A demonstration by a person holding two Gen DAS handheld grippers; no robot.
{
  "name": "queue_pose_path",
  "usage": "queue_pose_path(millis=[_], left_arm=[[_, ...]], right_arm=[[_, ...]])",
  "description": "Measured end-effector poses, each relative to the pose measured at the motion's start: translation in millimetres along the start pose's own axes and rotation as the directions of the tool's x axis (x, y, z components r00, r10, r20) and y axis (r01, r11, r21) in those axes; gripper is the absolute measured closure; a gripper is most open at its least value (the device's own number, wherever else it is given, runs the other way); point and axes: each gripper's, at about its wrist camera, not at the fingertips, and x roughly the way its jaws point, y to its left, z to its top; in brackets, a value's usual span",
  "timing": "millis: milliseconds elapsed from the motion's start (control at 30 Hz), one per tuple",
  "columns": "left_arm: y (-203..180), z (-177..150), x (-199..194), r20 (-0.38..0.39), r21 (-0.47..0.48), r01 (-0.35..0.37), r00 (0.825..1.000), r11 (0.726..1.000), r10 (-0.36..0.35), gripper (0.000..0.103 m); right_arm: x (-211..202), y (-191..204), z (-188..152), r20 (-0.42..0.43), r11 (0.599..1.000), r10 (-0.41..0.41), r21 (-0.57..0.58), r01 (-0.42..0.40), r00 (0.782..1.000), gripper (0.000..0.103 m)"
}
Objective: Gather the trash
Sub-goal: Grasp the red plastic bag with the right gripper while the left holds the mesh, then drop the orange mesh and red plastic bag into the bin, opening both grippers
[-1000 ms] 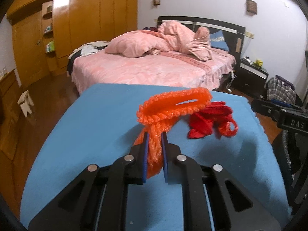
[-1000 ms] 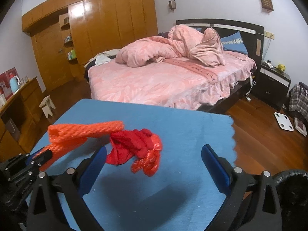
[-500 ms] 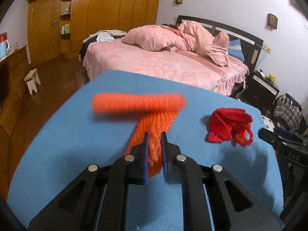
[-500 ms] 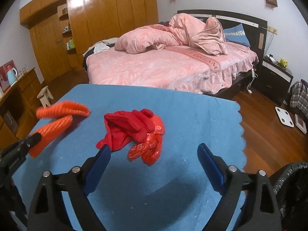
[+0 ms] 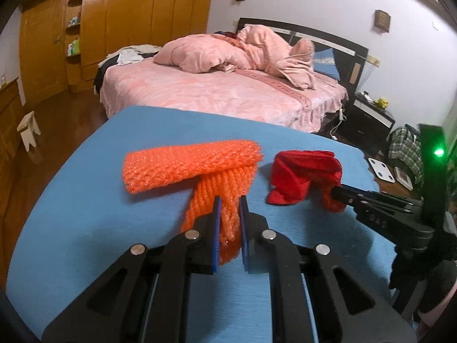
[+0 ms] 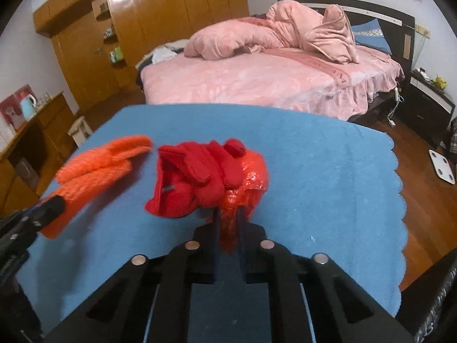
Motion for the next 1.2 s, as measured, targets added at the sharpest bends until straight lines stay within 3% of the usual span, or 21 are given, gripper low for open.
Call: queue_pose_path(millis=[200, 533, 733, 933, 1200], left_arm=[[-13, -1, -10, 0.017, 0.002, 0.029, 0.999, 1.0, -0.029, 0.092], [-40, -25, -33, -0.016, 0.03, 0.085, 0.996, 0.996, -0.084, 0.092], [-64, -25, -59, 0.0, 0.06, 0.142, 0.99, 0.988, -0.142, 0.092], [-106, -24, -79, 0.013, 0.114, 0.227, 0.973, 0.967, -0.23, 0.092], [-177, -28, -87, -0.01, 0.187, 0.353, 0.934, 0.917, -0.358, 0.092]], right_arm=[[-43, 1, -8, 0.06, 0.999, 0.027, 0.017, -0.028, 0.998, 0.093], [-80, -17, -38, 0.051, 0.998, -0.015, 0.063, 0.012, 0.999, 0.093], [-117, -29, -47, 0.089, 0.997, -0.045, 0.073, 0.039, 0.995, 0.093], [-158, -48, -57, 0.124, 0.992, -0.097, 0.097, 0.085, 0.988, 0.093], [-217, -97, -80, 0.144, 0.966, -0.222, 0.168, 0.197, 0.964, 0.093]])
